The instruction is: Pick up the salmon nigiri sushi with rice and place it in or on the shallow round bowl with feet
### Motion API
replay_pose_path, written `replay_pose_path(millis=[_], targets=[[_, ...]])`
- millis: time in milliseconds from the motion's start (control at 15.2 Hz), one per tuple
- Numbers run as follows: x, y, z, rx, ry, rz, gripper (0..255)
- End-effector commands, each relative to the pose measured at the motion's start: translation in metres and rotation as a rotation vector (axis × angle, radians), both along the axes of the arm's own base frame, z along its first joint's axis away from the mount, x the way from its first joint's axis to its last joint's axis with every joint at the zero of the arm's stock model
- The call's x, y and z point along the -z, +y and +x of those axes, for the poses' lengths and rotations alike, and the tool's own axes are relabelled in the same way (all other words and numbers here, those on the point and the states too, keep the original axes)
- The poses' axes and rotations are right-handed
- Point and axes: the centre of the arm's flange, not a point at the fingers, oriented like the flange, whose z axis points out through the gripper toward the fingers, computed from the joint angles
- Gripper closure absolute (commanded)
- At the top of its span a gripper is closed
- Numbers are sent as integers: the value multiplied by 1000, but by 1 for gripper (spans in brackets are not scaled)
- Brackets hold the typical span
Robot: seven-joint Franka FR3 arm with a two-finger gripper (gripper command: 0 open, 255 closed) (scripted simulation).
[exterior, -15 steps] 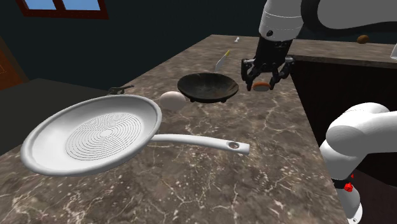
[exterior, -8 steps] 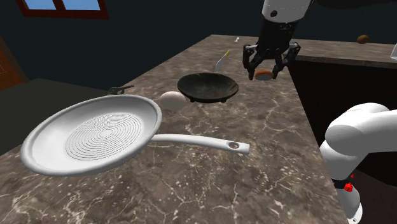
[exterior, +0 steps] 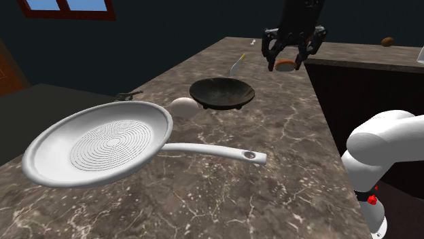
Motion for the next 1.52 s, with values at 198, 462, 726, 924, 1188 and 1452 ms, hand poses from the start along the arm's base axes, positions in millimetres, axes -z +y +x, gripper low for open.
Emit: replay_pose_path(millis=[198,462,726,924,1188,1452], targets=[[-20,8,9,0,0,0,255],[-20,48,43,0,0,0,255],[-20,88,78,0,0,0,255],[-19,118,104,0,0,0,255],[-3,125,110,0,0,0,255],[18,125,110,0,0,0,255]])
